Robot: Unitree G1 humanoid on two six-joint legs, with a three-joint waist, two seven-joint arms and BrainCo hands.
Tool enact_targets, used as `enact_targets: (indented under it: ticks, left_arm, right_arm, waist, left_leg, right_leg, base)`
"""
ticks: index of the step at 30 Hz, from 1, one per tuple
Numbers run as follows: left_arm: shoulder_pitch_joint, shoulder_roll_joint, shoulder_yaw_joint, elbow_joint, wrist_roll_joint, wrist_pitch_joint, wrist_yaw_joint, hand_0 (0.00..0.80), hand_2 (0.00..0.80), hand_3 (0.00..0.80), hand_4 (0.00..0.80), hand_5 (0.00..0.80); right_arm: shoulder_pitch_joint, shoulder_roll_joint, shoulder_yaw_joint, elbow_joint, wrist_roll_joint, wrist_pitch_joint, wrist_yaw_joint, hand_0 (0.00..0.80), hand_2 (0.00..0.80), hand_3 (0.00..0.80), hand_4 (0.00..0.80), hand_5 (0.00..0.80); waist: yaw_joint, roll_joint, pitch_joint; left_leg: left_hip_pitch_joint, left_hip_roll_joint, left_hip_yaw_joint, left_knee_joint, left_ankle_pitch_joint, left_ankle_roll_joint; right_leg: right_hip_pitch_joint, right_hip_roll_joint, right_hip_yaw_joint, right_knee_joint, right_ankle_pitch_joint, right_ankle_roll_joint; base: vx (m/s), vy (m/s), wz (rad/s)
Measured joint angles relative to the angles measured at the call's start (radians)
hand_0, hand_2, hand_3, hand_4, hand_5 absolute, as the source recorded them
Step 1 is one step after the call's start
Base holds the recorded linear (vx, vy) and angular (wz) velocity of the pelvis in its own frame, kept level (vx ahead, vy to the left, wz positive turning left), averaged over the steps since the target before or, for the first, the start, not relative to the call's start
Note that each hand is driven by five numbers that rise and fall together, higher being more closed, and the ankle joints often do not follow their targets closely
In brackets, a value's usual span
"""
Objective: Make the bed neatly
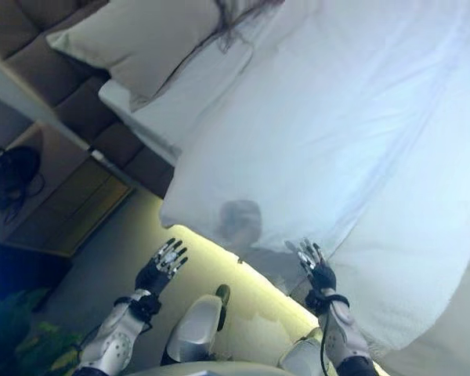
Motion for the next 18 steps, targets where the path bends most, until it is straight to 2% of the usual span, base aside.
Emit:
enact_targets:
  ticks: [3,5,6,7,9,10,11,12,13,15,18]
  left_arm:
    - [0.022,0.001,-0.001,0.005,0.029,0.0,-0.004,0.0,0.0,0.0,0.0,0.0]
    - [0.021,0.001,-0.001,0.012,0.033,-0.006,-0.001,0.0,0.0,0.0,0.0,0.0]
    - [0.023,0.003,-0.001,0.027,0.033,-0.008,0.005,0.0,0.0,0.0,0.0,0.0]
    - [0.018,0.008,0.0,0.04,0.031,-0.008,0.012,0.0,0.0,0.0,0.0,0.0]
    - [0.025,0.023,0.002,0.046,0.021,-0.014,0.018,0.0,0.0,0.0,0.0,0.0]
    - [0.028,0.031,0.003,0.049,0.014,-0.016,0.017,0.0,0.0,0.0,0.0,0.0]
    - [0.028,0.035,0.003,0.053,0.01,-0.016,0.017,0.0,0.0,0.0,0.0,0.0]
    - [0.028,0.021,-0.001,0.066,0.01,-0.016,0.018,0.0,0.0,0.0,0.0,0.0]
    - [0.031,0.011,-0.01,0.067,0.007,-0.013,0.015,0.0,0.0,0.0,0.0,0.0]
    - [0.045,-0.018,-0.005,0.066,-0.013,-0.008,0.002,0.0,0.0,0.0,0.0,0.0]
    - [0.063,-0.05,-0.002,0.067,-0.013,0.022,-0.023,0.0,0.0,0.0,0.0,0.0]
  right_arm:
    - [0.007,0.021,-0.002,0.001,0.0,0.0,0.0,0.0,0.0,0.0,0.0,0.0]
    - [-0.01,0.022,-0.001,0.001,0.0,0.0,0.0,0.0,0.0,0.0,0.0,0.0]
    - [-0.022,0.023,0.002,0.001,0.002,0.0,0.0,0.0,0.0,0.0,0.0,0.0]
    - [-0.028,0.024,0.008,0.001,0.009,0.0,0.0,0.0,0.0,0.0,0.0,0.0]
    - [-0.013,0.025,0.022,-0.003,0.01,0.001,-0.002,0.0,0.0,0.0,0.0,0.0]
    - [0.001,0.024,0.023,-0.008,0.009,0.001,-0.004,0.0,0.0,0.0,0.0,0.0]
    - [0.01,0.02,0.022,-0.012,0.009,0.001,-0.01,0.0,0.0,0.0,0.0,0.0]
    - [0.019,0.006,0.02,-0.007,0.008,0.0,-0.013,0.0,0.0,0.0,0.0,0.0]
    - [0.025,-0.01,0.02,-0.008,0.008,0.0,-0.018,0.0,0.0,0.0,0.0,0.0]
    - [0.047,-0.039,0.022,-0.009,0.004,0.0,-0.03,0.0,0.0,0.0,0.0,0.0]
    - [0.075,-0.064,0.02,-0.012,0.004,0.0,-0.033,0.0,0.0,0.0,0.0,0.0]
  waist:
    - [-0.021,-0.005,-0.05]
    - [-0.021,0.011,-0.063]
    - [-0.021,0.022,-0.069]
    - [-0.038,0.03,-0.078]
    - [-0.047,0.041,-0.103]
    - [-0.049,0.033,-0.109]
    - [-0.049,0.024,-0.115]
    - [-0.071,0.046,-0.117]
    - [-0.089,0.064,-0.121]
    - [-0.094,0.076,-0.129]
    - [-0.101,0.07,-0.126]
  left_leg:
    - [0.022,-0.007,0.018,-0.014,-0.01,0.01]
    - [0.049,-0.002,0.03,-0.041,-0.01,0.017]
    - [0.05,0.015,0.043,-0.05,-0.011,0.024]
    - [0.055,0.03,0.052,-0.06,-0.008,0.029]
    - [0.06,0.06,0.055,-0.09,0.01,0.02]
    - [0.075,0.063,0.058,-0.11,0.04,0.0]
    - [0.085,0.066,0.05,-0.135,0.056,-0.007]
    - [0.084,0.075,0.016,-0.145,0.071,-0.012]
    - [0.081,0.075,0.003,-0.153,0.084,-0.009]
    - [0.081,0.075,0.009,-0.158,0.097,0.011]
    - [0.074,0.073,0.016,-0.111,0.1,0.015]
  right_leg:
    - [0.008,0.006,0.015,-0.037,0.051,-0.012]
    - [-0.014,0.024,0.013,-0.059,0.135,-0.03]
    - [-0.026,0.031,0.012,-0.06,0.157,-0.049]
    - [-0.037,0.049,0.014,-0.023,0.135,-0.051]
    - [-0.068,0.112,0.015,0.123,0.007,-0.045]
    - [-0.068,0.144,0.006,0.123,-0.042,-0.056]
    - [-0.044,0.178,0.001,0.067,-0.071,-0.089]
    - [-0.01,0.214,0.01,0.014,-0.068,-0.111]
    - [0.002,0.231,0.006,0.001,-0.067,-0.116]
    - [-0.023,0.227,0.01,0.036,-0.089,-0.131]
    - [-0.045,0.207,0.024,0.104,-0.128,-0.153]
  base:
    - [0.038,0.047,-0.43]
    - [-0.015,-0.019,-0.88]
    - [-0.005,-0.12,-0.64]
    - [0.004,-0.15,-0.33]
    - [-0.008,-0.244,-0.2]
    - [-0.039,-0.302,-0.23]
    - [-0.049,-0.233,-0.01]
    - [-0.052,-0.209,0.3]
    - [-0.026,-0.143,0.38]
    - [-0.003,-0.087,0.1]
    - [-0.002,0.037,-0.07]
